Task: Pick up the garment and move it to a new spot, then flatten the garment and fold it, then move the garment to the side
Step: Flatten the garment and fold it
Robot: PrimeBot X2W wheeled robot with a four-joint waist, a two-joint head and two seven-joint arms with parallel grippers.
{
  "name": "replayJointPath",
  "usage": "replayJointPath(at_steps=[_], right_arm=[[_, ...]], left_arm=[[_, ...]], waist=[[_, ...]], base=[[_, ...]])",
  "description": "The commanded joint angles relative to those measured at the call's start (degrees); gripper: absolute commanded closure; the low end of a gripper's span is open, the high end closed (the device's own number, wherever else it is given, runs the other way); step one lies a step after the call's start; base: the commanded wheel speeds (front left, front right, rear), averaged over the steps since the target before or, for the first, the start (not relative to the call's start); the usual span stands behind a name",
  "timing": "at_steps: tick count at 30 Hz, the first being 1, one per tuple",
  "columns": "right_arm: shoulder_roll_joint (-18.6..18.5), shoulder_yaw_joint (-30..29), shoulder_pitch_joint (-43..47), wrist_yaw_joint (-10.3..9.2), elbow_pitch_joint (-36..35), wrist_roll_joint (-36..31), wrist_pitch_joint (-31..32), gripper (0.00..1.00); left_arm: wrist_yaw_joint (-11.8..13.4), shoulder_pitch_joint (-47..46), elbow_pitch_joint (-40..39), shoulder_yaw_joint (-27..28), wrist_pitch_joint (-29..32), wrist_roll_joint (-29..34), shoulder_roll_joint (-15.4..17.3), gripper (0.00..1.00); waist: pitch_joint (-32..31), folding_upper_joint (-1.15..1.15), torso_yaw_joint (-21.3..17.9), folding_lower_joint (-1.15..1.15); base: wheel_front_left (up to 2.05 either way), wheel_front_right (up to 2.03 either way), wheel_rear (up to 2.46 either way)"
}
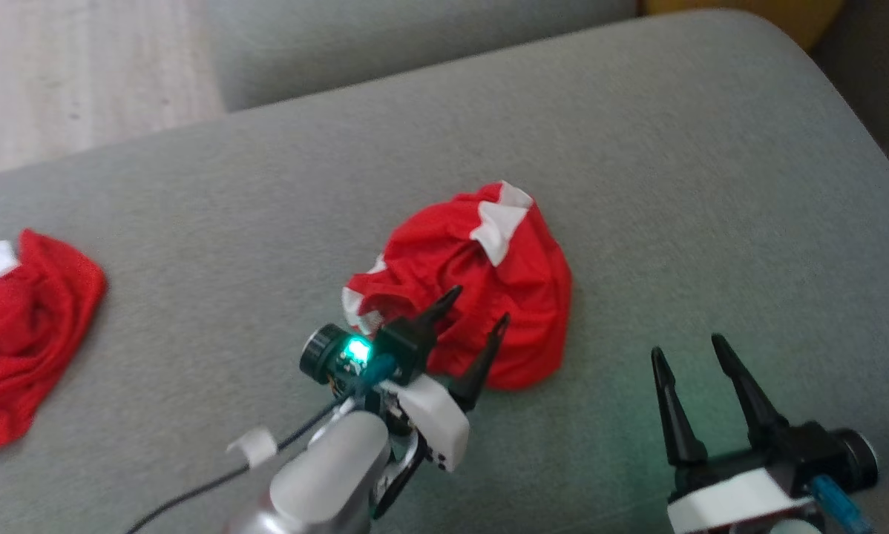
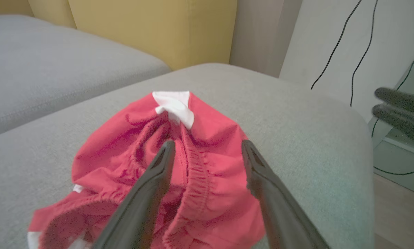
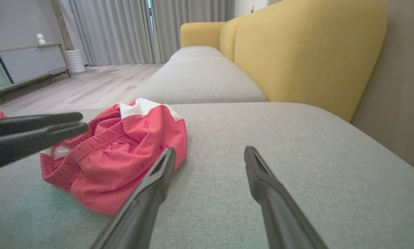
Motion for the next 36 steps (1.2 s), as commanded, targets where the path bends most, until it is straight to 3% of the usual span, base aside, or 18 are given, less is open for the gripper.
replayJointPath(at_steps=[1, 7, 8, 9, 10, 12, 20, 27, 32, 36], right_arm=[[-0.42, 1.72, -2.76, -0.05, -1.81, -0.12, -0.22, 0.00], [-0.42, 2.81, -4.20, -0.05, -1.26, 1.04, -0.22, 0.00], [-0.42, 2.87, -4.29, -0.05, -1.23, 1.20, -0.22, 0.00], [-0.42, 2.93, -4.33, -0.05, -1.21, 1.31, -0.22, 0.00], [-0.42, 2.96, -4.33, -0.05, -1.20, 1.37, -0.22, 0.00], [-0.42, 2.77, -4.21, -0.05, -1.12, 1.51, -0.22, 0.00], [-0.42, 2.56, -3.88, -0.05, -0.21, 2.14, -0.22, 0.00], [-0.42, 3.74, -3.03, -0.05, 0.20, 2.78, -0.22, 0.00], [-0.42, 2.94, -2.15, -0.05, -0.11, 2.66, -0.22, 0.00], [-0.42, 1.55, -1.63, -0.05, -0.54, 2.38, -0.22, 0.00]], left_arm=[[0.31, -3.29, -0.11, 0.50, 0.97, -1.51, -0.08, 0.00], [2.23, -8.27, 7.55, -2.64, 2.84, -5.11, -0.08, 0.00], [2.37, -8.70, 8.56, -2.92, 2.45, -5.67, -0.08, 0.09], [2.60, -9.02, 9.58, -3.11, 2.10, -6.30, -0.08, 0.27], [2.60, -9.35, 10.46, -3.54, 1.83, -6.77, -0.08, 0.62], [2.57, -9.88, 11.45, -4.26, 0.93, -7.99, -0.08, 1.00], [1.32, -17.05, 12.53, -7.34, -0.97, -9.64, -0.03, 1.00], [2.60, -31.39, 12.22, -5.65, -1.26, -5.77, 4.91, 1.00], [-0.59, -33.90, 8.93, -8.27, 0.27, -4.35, 4.56, 1.00], [-2.43, -27.98, 5.22, -11.75, 1.43, -5.43, 3.11, 1.00]], waist=[[2.48, 0.00, -2.43, -0.02], [3.67, 0.00, -4.45, -0.02], [3.71, 0.00, -4.65, -0.02], [3.74, 0.00, -4.79, -0.02], [3.76, 0.00, -4.86, -0.02], [3.71, 0.00, -4.79, -0.02], [-0.38, 0.00, -3.12, -0.02], [-4.06, 0.00, -4.79, -0.02], [-3.92, 0.00, -4.97, -0.02], [-3.05, 0.00, -4.26, -0.02]], base=[[0.00, 0.00, 0.00], [0.00, 0.00, 0.00], [0.00, 0.00, 0.00], [0.00, 0.00, 0.00], [0.00, 0.00, 0.00], [0.00, 0.00, 0.00], [0.00, 0.00, 0.00], [0.00, 0.00, 0.00], [0.00, 0.00, 0.00], [0.00, 0.00, 0.00]])
